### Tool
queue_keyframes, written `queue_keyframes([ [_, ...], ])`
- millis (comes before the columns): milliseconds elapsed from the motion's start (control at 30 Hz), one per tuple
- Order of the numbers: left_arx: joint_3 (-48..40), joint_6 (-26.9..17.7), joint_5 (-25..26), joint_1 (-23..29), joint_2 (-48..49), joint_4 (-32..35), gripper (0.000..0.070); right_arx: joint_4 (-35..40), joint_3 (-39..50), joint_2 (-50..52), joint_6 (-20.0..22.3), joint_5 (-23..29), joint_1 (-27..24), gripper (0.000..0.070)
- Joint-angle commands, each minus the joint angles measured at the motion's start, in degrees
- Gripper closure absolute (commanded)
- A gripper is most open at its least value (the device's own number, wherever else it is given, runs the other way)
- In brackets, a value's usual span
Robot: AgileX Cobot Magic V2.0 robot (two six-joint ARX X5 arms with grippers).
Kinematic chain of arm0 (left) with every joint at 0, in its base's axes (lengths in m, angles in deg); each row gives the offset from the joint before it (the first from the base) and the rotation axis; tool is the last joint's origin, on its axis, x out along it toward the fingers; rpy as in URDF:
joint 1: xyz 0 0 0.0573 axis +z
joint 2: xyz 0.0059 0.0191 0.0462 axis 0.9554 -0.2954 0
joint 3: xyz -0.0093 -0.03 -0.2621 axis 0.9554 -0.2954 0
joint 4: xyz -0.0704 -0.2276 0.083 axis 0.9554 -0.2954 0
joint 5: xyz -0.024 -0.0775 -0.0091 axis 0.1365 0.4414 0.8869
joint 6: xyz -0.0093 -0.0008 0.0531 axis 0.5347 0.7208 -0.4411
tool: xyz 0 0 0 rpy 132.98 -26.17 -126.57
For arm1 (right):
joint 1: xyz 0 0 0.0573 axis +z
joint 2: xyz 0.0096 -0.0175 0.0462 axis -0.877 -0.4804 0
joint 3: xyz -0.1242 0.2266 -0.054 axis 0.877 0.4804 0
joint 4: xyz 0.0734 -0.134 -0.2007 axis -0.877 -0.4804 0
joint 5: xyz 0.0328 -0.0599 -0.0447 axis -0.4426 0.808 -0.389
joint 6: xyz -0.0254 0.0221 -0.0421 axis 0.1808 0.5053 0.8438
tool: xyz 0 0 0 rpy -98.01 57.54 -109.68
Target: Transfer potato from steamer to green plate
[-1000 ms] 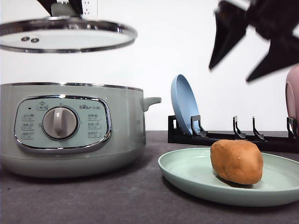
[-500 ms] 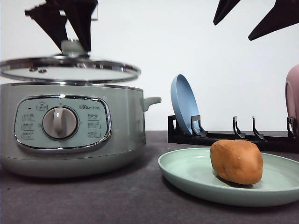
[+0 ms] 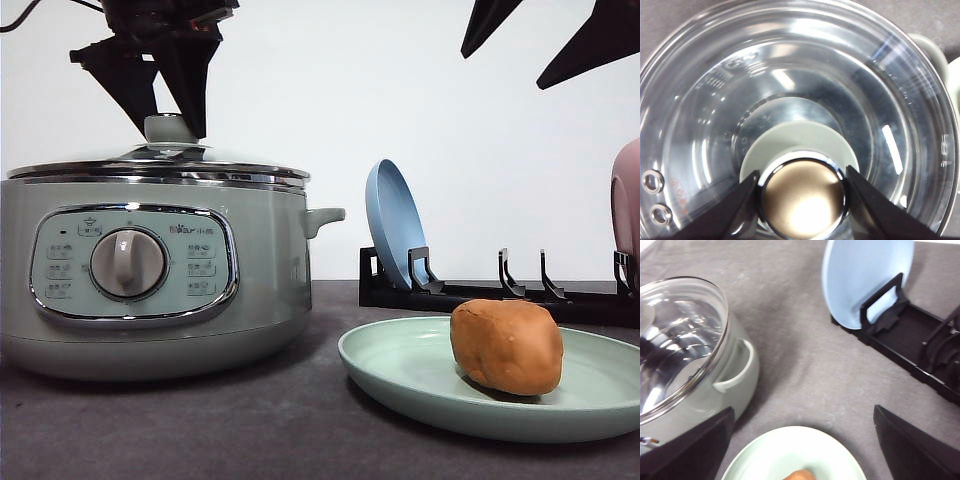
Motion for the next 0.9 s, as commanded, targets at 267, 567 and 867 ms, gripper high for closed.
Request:
queue_keyframes([
  [267,2.47,-0.33,0.13,-0.23,-1.51,-0.67,0.0699,0.37,-0.92,-0.48,1.76,0.48,0.21,0.0139],
  [567,2.47,-0.31,0.13,-0.25,-1.51,-1.17,0.0699,0.35,-0.92,-0.48,1.95,0.46,0.21,0.0139],
  [867,2.47,-0.29,0.13,-0.27,-1.51,-0.78,0.0640,0.31,-0.92,-0.48,1.93,0.44,0.21,0.0139],
])
